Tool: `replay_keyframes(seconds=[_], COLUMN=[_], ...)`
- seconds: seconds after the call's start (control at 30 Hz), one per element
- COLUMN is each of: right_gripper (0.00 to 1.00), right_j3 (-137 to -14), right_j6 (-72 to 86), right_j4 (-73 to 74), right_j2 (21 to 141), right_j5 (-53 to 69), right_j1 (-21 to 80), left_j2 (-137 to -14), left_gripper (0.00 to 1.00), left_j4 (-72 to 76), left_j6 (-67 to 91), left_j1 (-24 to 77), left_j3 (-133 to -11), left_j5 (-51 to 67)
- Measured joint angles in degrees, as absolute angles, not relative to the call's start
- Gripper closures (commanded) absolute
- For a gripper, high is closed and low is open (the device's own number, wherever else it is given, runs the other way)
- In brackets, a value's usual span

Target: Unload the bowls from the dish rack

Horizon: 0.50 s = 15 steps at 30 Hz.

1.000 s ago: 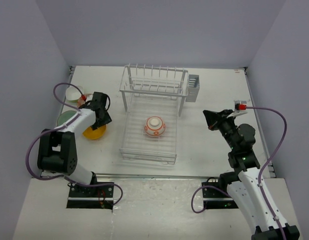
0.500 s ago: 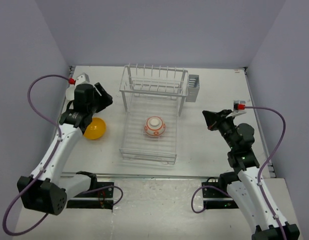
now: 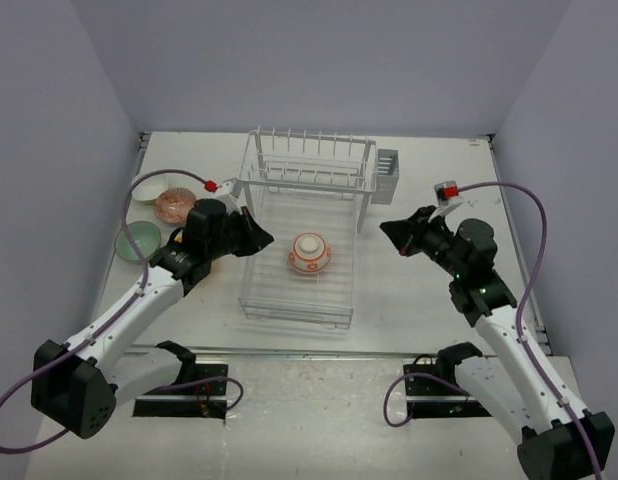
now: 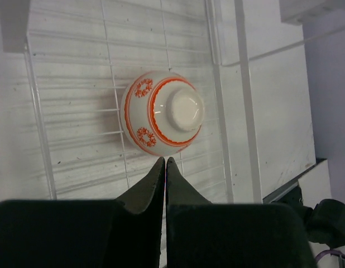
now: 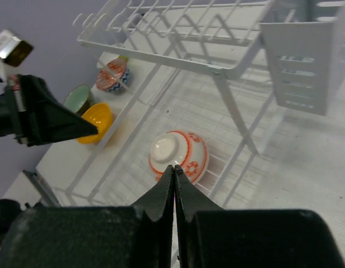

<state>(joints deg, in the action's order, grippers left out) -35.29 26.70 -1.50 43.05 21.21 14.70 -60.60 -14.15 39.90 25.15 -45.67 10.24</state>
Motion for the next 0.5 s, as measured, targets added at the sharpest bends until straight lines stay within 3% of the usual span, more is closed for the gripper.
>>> replay_keyframes(seconds=[0.23, 0.5], right_gripper=[1.0, 1.0], right_j3=[-46.41, -47.57], right_j6=[23.92, 23.14], right_j4=[4.34, 5.32], right_j2=[54.63, 66.02], right_j5=[21.96, 20.51], right_j1=[28.53, 34.2], left_j2=[-65.56, -65.14], left_gripper=[1.0, 1.0], left_j4=[-13.82, -17.32], left_j6=[39.35, 36.62], left_j1=[27.57, 27.79], left_j3=[-44.77, -46.98], left_j5=[8.58, -1.83])
